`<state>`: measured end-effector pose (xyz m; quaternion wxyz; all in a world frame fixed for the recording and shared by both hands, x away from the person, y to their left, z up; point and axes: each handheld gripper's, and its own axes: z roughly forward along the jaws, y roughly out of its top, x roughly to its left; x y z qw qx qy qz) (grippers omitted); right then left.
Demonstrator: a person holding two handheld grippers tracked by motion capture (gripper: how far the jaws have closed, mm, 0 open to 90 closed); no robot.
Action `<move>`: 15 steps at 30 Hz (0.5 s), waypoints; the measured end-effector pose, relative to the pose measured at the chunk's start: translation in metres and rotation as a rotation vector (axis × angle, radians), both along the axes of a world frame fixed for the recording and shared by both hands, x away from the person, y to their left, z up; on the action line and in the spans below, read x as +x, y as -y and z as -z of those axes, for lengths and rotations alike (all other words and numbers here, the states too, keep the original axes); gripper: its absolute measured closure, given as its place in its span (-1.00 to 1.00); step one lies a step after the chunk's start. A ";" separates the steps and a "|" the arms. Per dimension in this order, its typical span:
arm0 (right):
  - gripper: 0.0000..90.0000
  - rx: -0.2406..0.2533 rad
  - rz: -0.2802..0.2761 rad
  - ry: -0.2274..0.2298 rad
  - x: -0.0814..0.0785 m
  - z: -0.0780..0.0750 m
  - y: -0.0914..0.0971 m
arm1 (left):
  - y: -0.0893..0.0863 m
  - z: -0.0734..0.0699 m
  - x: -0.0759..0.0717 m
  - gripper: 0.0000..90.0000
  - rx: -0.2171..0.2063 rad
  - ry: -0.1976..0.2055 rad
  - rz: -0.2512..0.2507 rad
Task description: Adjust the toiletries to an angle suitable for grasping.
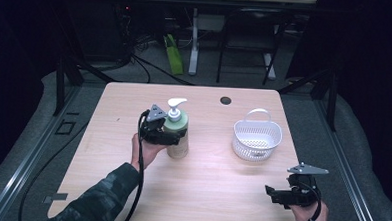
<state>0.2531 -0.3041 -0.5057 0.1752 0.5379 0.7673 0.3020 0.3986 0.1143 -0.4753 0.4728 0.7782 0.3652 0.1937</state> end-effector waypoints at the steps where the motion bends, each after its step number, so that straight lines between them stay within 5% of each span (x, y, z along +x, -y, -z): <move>1: -0.92 0.000 -0.001 0.001 0.000 0.000 0.000 | 0.001 0.000 -0.001 -0.74 0.002 -0.002 0.005; 15: -0.91 0.000 -0.006 -0.009 0.000 0.001 -0.001 | 0.016 0.000 -0.006 -0.74 0.004 0.001 0.037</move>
